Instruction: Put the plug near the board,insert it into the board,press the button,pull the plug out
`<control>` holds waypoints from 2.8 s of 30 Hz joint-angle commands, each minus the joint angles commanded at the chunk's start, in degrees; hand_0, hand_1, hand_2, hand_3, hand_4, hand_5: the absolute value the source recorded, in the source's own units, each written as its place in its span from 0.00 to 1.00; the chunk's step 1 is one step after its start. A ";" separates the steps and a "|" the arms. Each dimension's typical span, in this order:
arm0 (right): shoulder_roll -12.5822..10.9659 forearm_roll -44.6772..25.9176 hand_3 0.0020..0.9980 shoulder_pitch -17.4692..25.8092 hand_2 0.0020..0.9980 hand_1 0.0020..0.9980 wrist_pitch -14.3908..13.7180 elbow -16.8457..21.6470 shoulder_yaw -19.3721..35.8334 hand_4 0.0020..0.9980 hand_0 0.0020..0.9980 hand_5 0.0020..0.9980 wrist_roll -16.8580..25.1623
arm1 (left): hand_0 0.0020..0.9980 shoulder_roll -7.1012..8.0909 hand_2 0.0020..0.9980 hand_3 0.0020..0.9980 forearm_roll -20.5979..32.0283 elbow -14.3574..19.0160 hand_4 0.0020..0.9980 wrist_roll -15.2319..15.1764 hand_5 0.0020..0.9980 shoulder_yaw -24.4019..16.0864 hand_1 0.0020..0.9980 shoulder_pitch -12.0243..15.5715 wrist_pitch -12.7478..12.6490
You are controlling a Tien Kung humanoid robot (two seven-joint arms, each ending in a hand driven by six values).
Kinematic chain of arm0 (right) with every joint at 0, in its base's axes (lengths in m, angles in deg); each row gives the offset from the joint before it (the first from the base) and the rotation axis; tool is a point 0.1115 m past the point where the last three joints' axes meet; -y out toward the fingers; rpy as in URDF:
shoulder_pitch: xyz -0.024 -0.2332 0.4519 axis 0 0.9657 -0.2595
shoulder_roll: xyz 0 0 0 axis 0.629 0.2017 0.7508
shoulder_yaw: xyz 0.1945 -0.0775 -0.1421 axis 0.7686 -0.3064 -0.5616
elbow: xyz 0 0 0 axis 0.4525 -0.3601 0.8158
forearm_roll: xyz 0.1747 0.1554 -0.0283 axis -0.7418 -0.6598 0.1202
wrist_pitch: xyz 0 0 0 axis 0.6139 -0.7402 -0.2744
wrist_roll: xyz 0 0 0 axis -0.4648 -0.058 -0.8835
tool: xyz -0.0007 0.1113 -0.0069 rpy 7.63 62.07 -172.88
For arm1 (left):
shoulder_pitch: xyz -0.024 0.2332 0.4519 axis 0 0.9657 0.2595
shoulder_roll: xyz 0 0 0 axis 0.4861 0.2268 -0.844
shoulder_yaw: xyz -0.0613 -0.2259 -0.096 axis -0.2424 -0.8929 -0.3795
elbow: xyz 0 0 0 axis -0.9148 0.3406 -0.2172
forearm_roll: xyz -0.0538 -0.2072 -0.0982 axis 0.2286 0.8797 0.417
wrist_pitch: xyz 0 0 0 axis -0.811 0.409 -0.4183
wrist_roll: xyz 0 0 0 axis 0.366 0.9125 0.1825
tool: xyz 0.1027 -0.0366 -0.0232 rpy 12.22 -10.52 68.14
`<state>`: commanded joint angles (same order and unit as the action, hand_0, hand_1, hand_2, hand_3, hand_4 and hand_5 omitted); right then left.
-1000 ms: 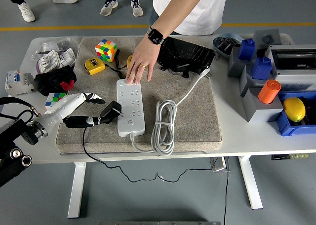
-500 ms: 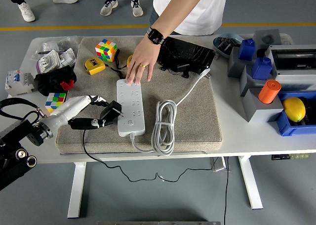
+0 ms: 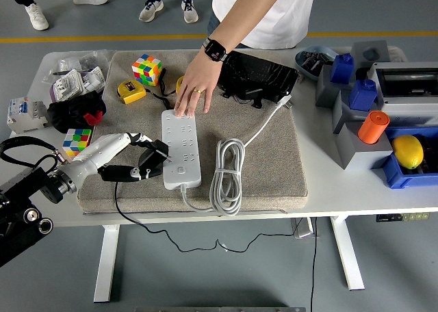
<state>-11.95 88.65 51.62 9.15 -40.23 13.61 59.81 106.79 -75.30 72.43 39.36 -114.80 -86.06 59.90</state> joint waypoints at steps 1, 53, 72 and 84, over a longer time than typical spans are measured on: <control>0.01 -0.02 0.60 0.02 0.71 0.71 0.00 -0.03 -0.04 1.00 0.71 0.60 -0.01 | 0.67 -0.03 0.72 0.71 0.00 -0.04 1.00 0.09 0.78 0.14 0.72 -0.04 0.04; 0.10 -0.11 0.60 -0.12 0.71 0.71 0.10 -0.07 0.23 1.00 0.71 0.60 0.28 | 0.66 1.86 0.69 0.69 -1.41 2.11 0.96 -0.09 0.73 -1.41 0.70 -0.81 0.30; -0.26 -0.29 0.60 -0.09 0.71 0.71 0.05 -0.07 -0.69 1.00 0.71 0.59 0.37 | 0.65 1.40 0.69 0.69 -1.46 0.72 0.96 0.80 0.72 1.09 0.70 -1.20 0.75; -0.20 -0.31 0.60 -0.13 0.71 0.71 0.06 -0.04 -0.87 1.00 0.71 0.59 0.38 | 0.66 0.93 0.69 0.69 -1.36 1.22 0.95 0.68 0.72 2.06 0.69 -1.80 0.52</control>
<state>-12.15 88.34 51.49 9.21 -40.27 12.75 60.18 107.73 -76.66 73.65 40.04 -112.74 -87.87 60.42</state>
